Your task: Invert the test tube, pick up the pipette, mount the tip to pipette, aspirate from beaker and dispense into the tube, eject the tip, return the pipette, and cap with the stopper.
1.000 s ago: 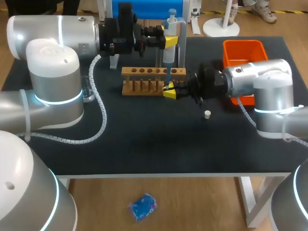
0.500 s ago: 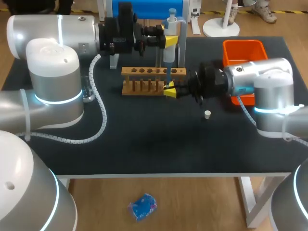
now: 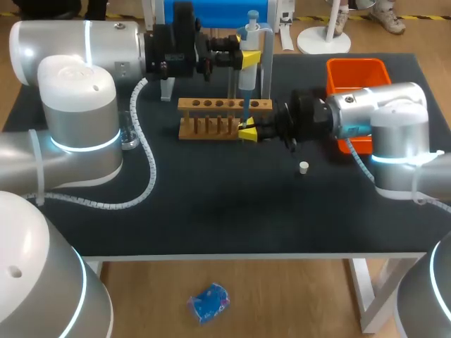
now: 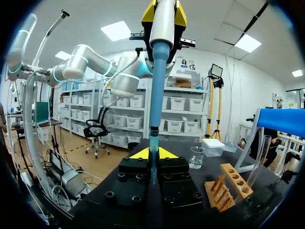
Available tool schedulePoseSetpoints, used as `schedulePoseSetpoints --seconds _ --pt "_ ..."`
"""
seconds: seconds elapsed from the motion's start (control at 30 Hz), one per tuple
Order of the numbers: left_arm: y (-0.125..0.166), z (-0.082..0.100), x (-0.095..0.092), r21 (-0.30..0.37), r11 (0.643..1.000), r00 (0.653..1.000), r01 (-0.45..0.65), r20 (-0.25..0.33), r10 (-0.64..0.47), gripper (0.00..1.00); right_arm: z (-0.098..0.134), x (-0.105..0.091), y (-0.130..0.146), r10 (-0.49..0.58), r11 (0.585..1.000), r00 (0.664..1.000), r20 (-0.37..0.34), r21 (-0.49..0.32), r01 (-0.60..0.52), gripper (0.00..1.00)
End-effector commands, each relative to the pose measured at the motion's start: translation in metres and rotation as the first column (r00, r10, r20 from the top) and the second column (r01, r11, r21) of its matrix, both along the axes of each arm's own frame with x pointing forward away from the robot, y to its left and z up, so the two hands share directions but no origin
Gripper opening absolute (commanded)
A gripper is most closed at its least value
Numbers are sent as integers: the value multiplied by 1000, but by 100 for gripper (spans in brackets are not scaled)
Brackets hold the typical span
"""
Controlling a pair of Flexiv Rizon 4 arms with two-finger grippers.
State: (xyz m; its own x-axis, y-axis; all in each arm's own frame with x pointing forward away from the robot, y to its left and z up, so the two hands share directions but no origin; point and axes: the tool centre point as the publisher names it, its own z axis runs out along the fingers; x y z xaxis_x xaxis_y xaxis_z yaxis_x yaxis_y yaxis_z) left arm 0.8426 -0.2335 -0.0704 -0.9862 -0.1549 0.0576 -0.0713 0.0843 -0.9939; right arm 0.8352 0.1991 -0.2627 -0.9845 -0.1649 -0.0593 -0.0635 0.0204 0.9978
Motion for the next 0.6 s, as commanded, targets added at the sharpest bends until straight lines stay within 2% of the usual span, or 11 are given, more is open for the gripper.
schedulePoseSetpoints --seconds 0.03,0.6 --pt "1 -8 0 0 1000 1000 4 -2 -4 0 10 1 -1 0 1000 1000 3 -2 0 0" --pt "1 -8 0 0 1000 1000 4 -2 -4 0 13 -2 -2 -12 1000 1000 8 -7 12 0"
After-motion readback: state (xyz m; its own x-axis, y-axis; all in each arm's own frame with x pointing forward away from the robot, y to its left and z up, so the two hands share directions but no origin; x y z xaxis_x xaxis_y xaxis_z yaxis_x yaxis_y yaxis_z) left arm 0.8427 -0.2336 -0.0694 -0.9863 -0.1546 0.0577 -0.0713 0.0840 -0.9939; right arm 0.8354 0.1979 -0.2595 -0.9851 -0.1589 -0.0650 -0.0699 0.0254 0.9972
